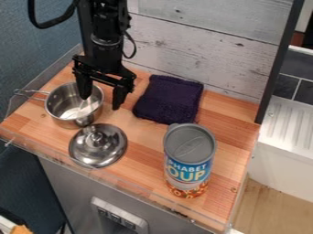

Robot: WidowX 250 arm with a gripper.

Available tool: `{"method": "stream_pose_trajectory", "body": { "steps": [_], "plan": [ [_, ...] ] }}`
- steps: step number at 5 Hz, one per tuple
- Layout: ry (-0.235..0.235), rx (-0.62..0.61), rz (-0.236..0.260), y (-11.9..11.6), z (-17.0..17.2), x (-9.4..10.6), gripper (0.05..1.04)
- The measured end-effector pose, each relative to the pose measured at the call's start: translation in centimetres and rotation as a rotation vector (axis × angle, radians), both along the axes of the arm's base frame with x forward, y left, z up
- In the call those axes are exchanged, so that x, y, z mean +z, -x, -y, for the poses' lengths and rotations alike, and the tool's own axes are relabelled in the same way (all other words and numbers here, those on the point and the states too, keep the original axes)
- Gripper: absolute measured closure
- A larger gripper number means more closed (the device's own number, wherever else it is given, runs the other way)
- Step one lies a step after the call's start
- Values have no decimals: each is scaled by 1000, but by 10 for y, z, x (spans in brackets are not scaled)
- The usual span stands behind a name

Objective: Put the silver pot on top of a purple object on right side of the table

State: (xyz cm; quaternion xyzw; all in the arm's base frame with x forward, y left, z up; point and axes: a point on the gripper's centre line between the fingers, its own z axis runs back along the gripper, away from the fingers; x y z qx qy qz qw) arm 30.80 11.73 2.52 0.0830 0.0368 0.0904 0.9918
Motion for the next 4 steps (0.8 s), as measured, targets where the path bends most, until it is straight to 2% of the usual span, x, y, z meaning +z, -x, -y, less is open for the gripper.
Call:
{"method": "stream_pose_trajectory", "body": {
  "steps": [1,2,4],
  "plan": [
    [-7,13,-2,-3,-4,-17,83],
    [-10,19,-14,-4,-6,-31,129],
    [20,21,0,-4,-9,-32,719]
  ]
}}
